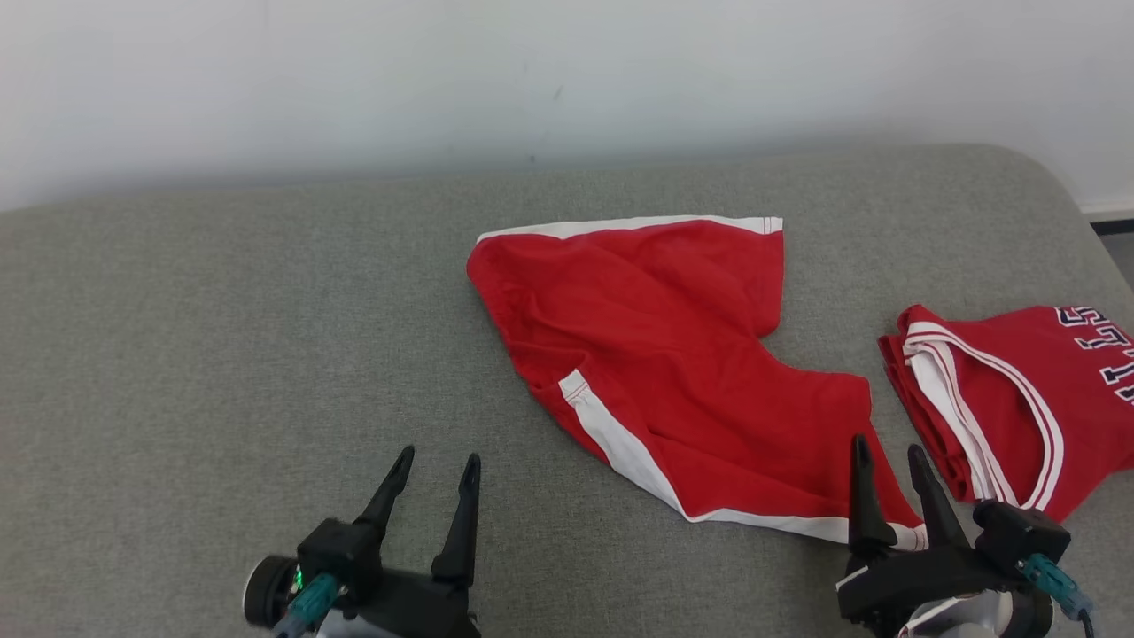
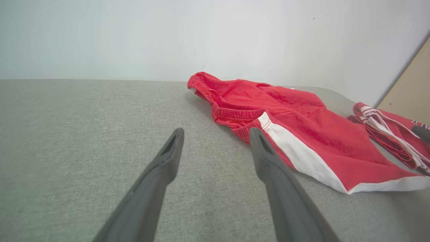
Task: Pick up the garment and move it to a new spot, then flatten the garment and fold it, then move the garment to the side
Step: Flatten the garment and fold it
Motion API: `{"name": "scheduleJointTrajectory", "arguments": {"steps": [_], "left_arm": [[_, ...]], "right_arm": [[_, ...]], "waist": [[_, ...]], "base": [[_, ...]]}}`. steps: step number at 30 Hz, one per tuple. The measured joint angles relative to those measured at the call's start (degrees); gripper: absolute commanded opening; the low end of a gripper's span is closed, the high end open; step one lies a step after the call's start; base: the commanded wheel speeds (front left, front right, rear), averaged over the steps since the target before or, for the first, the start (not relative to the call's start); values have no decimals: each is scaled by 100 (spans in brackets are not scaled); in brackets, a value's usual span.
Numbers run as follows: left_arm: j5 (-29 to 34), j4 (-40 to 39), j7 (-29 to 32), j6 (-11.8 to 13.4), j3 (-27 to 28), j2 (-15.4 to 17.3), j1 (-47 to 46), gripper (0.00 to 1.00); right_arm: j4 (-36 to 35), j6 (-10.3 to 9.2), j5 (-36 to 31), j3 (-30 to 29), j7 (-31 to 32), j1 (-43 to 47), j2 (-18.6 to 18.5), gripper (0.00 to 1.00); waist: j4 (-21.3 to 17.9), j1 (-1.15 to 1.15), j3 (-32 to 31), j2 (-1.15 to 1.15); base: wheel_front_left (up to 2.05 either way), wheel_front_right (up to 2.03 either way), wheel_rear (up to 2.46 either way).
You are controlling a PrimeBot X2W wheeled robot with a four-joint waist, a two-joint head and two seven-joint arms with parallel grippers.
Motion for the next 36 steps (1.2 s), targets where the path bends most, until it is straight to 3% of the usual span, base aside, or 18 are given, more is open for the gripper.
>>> {"name": "scheduleJointTrajectory", "arguments": {"steps": [8, 14, 27, 34, 35, 36], "left_arm": [[14, 1272, -1, -118, -871, 12, -1358, 100], [-577, 1501, 0, -144, -1545, 275, -2117, 100], [-1513, 1730, -1, -145, -2387, 611, -2644, 100], [-1469, 2201, -1, -144, -2543, 655, -2854, 100], [-1488, 2292, -1, -144, -2622, 637, -2865, 85], [-1513, 2381, -1, -144, -2705, 628, -2887, 40]], "right_arm": [[-123, 0, -7, 200, 0, -264, -1, 100], [-176, 0, 5, 265, 0, -367, 0, 100], [-130, 0, 67, 490, 0, -475, 1, 100], [-77, 0, 89, 600, 0, -499, 1, 100], [-75, 0, 89, 606, 0, -502, 1, 100], [-68, 1, 90, 616, 0, -504, 0, 100]], "waist": [[-293, 1, 410, 1], [-505, 1, 717, 1], [-747, 1, 1029, 1], [-767, 1, 1051, 0], [-768, 0, 1057, 0], [-772, 0, 1063, 1]], "base": [[0, 0, 0], [0, 0, 0], [0, 0, 0], [0, 0, 0], [0, 0, 0], [0, 0, 0]]}}
